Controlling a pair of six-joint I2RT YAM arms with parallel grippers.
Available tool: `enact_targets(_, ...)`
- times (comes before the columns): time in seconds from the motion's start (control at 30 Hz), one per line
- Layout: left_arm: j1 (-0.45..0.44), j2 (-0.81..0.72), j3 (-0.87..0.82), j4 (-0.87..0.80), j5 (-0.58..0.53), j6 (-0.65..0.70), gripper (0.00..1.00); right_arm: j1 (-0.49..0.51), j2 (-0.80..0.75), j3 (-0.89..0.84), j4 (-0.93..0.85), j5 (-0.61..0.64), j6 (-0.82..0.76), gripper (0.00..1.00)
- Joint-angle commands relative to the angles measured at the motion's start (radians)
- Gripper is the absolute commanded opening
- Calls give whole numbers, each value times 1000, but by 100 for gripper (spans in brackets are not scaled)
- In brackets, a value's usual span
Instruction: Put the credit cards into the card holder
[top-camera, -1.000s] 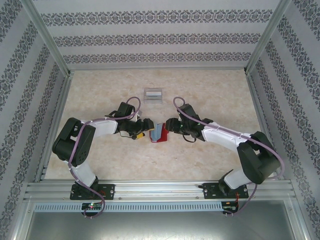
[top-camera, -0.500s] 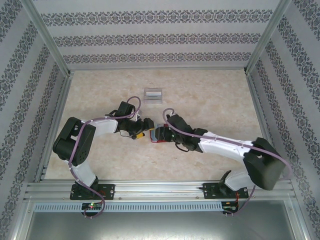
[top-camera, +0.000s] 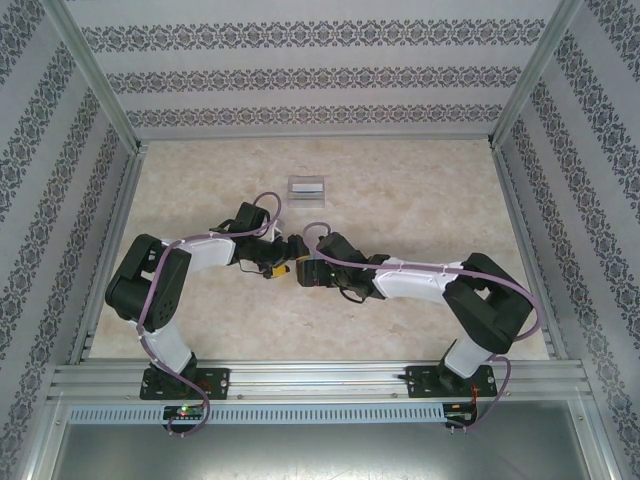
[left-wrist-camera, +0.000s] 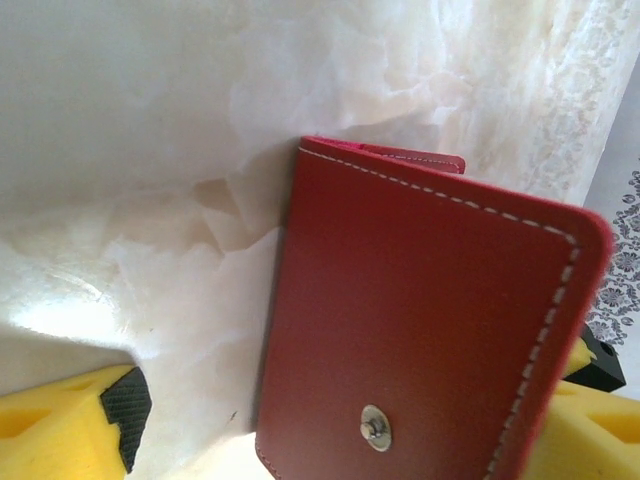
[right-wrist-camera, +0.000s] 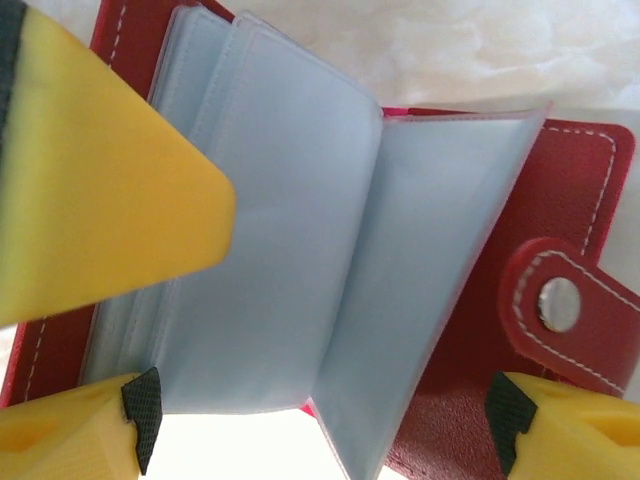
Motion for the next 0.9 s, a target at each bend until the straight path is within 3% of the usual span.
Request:
enact_targets(0.0, 22, -29, -21, -19, -78, 23, 93, -1, 28, 26, -5, 55, 6, 84)
enact_targets(0.2, 31, -64, -7, -79, -107, 65, 100, -22, 73, 26, -2, 35, 29, 69)
enact_targets(0.33, 30, -79, -25, -78, -151, 67, 100, -19, 85, 46, -20, 37, 15, 67)
enact_targets(0.43, 30, -97, -38, -78, -180, 80, 95, -19, 83, 50, -27, 39, 19, 67)
enact_targets(0.63, 31, -102, -37, -100, -211, 134, 65, -23, 81, 56, -47, 55, 13, 67)
enact_targets(0.87, 30, -121, -43, -82, -204, 129, 65, -36, 84, 41, -38, 51, 31, 66)
